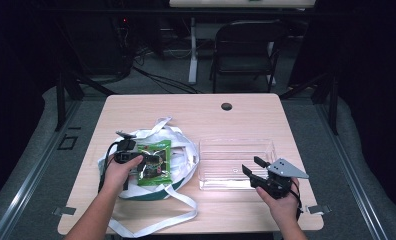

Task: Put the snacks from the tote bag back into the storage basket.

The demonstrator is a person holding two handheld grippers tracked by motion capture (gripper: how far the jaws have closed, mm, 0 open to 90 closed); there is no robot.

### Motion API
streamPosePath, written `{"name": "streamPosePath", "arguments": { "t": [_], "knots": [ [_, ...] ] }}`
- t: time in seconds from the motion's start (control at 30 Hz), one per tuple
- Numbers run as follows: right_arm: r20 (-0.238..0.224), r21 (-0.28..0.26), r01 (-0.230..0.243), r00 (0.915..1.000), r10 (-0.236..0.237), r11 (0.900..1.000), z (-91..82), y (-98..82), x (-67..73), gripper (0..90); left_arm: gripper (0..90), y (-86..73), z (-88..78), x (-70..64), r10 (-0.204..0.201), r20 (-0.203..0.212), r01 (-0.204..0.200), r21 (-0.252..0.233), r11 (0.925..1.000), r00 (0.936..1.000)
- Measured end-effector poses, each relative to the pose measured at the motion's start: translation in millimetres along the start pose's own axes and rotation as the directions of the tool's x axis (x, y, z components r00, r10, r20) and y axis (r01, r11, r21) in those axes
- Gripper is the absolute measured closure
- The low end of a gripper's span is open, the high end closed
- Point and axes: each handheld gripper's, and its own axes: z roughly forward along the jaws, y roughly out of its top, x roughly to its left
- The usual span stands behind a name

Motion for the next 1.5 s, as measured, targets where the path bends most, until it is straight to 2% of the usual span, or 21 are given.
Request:
{"name": "streamPosePath", "arguments": {
  "t": [0.3, 0.4, 0.6, 0.77, 1.1, 1.27, 1.3, 1.33, 1.43, 1.5],
  "knots": [
    [0.0, 0.004, 0.0, 1.0, 0.0, 1.0, 0.3, -0.1, 0.2, 44.3, 42.0, -2.1, -3.4, 0.9, 0.001, 0.017, -0.001, 0.009, 1.0, 0.9999],
    [-0.001, 0.002, 0.001, 1.0, -0.001, 1.0, 0.3, -0.1, 0.3, 44.3, 45.9, -3.3, -6.4, -1.0, 0.023, 0.029, -0.023, 0.008, 0.9997, 0.9993],
    [-0.003, 0.01, 0.004, 1.0, -0.004, 1.0, 0.6, -0.1, 0.7, 44.3, 52.7, -6.5, -13.3, -6.9, 0.079, 0.014, -0.079, 0.006, 0.9969, 0.9968],
    [-0.004, 0.01, 0.005, 1.0, -0.004, 1.0, 1.2, -0.6, 0.4, 44.2, 55.7, -8.4, -17.5, -8.7, 0.097, 0.019, -0.097, 0.006, 0.9953, 0.9951],
    [-0.001, 0.01, 0.003, 1.0, -0.003, 1.0, 1.1, -0.8, 0.5, 44.3, 61.6, -12.8, -30.8, -11.0, 0.181, 0.043, -0.181, 0.003, 0.9834, 0.9825],
    [-0.002, 0.011, 0.003, 1.0, -0.003, 1.0, 1.8, -1.0, 0.8, 44.2, 64.7, -12.8, -35.0, -11.3, 0.207, 0.055, -0.207, -0.005, 0.9784, 0.9769],
    [-0.002, 0.01, 0.003, 1.0, -0.003, 1.0, 2.0, -1.1, 1.0, 44.2, 65.6, -12.0, -37.5, -9.3, 0.227, 0.077, -0.227, -0.012, 0.9738, 0.9708],
    [-0.003, 0.011, 0.004, 1.0, -0.004, 1.0, 2.1, -1.1, 1.0, 44.2, 66.4, -11.8, -38.8, -8.4, 0.223, 0.079, -0.223, -0.012, 0.9747, 0.9716],
    [-0.003, 0.011, 0.005, 1.0, -0.005, 1.0, 2.0, -1.2, 1.1, 44.2, 68.5, -11.1, -42.1, -6.3, 0.241, 0.085, -0.24, -0.017, 0.9706, 0.9669],
    [-0.003, 0.013, 0.005, 1.0, -0.005, 1.0, 2.1, -1.2, 1.1, 44.2, 69.9, -11.0, -43.2, -6.1, 0.245, 0.083, -0.244, -0.016, 0.9696, 0.9661]
  ]
}}
